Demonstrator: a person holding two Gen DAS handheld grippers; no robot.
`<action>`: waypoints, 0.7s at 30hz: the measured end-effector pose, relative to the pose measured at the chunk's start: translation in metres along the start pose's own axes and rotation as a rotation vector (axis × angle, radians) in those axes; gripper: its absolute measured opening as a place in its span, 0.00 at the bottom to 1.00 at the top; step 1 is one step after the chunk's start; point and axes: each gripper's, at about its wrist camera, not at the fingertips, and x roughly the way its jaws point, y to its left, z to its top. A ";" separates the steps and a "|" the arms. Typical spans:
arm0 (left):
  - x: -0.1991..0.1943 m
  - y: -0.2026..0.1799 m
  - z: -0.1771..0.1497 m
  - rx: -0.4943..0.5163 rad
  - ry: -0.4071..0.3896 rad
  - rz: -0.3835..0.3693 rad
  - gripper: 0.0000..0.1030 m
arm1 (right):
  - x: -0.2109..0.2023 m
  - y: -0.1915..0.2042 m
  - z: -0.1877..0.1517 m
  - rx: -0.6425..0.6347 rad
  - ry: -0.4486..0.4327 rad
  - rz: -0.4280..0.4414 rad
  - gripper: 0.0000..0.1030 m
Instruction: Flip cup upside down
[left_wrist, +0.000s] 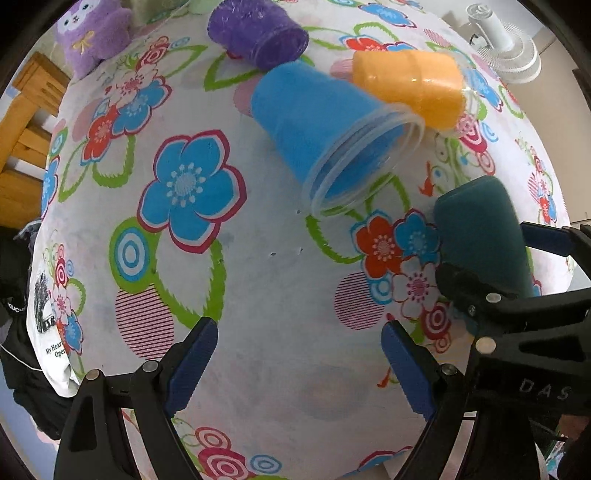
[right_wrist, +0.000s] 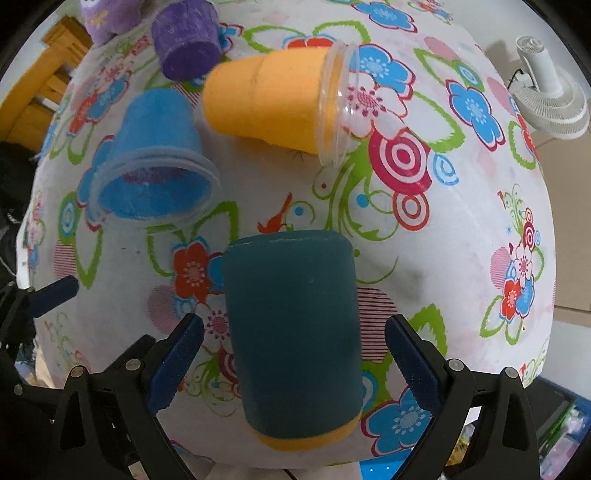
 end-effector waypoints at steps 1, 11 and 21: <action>0.002 0.001 0.000 -0.001 0.003 -0.001 0.89 | 0.004 0.001 0.000 0.002 0.009 -0.009 0.96; 0.024 0.001 -0.005 -0.010 0.029 -0.021 0.89 | 0.026 0.005 0.014 0.000 0.059 0.013 0.81; 0.029 0.008 0.001 -0.036 0.030 -0.034 0.89 | 0.032 0.027 0.017 -0.075 0.027 -0.008 0.67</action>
